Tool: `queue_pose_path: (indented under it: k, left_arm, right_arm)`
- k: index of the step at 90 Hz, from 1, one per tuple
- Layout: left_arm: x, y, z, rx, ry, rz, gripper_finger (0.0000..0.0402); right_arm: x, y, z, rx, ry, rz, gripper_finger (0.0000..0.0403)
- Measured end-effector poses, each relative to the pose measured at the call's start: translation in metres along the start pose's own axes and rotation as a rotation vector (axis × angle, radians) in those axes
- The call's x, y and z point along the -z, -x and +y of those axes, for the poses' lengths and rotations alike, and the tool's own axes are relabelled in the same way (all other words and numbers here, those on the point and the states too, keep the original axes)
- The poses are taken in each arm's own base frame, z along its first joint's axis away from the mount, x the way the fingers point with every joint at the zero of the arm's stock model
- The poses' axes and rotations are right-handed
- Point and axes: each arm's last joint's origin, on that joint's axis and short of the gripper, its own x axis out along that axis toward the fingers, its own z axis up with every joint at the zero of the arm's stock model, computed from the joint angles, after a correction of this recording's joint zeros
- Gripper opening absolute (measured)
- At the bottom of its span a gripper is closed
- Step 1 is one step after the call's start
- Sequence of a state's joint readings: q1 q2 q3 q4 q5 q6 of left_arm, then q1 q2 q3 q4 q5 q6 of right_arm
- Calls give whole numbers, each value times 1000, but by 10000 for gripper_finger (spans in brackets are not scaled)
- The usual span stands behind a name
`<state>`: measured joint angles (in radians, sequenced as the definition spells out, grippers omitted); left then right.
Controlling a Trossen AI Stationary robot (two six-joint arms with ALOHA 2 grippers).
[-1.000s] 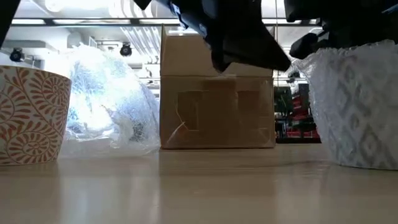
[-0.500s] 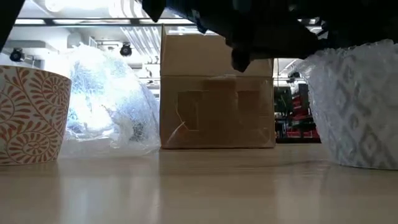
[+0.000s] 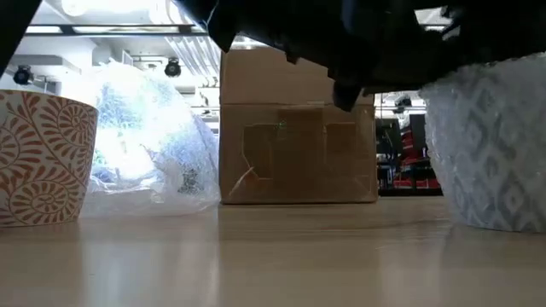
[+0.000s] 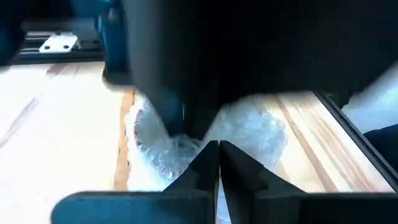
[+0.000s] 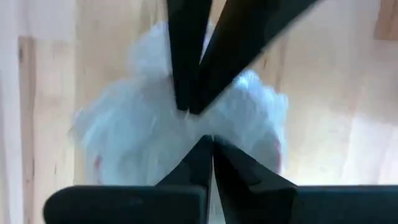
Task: Wrap mug
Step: Wrap the gray patterned mug using the right bubble wrap
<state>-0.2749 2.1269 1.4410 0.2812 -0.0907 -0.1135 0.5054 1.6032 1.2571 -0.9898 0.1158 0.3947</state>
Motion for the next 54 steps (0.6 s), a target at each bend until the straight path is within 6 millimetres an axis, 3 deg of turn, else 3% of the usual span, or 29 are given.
queue_pose_path:
  k: [7,26,54]
  left_arm:
    - [0,0,0,-3,-1,1,0]
    - [0,0,0,-2,-1,1,0]
    - [0,0,0,-2,0,2,0]
  right_arm:
    - [5,14,-3,3,0,3,0]
    - [5,16,-3,11,-22,-70,0]
    - [12,-48,3,21,6,20,0]
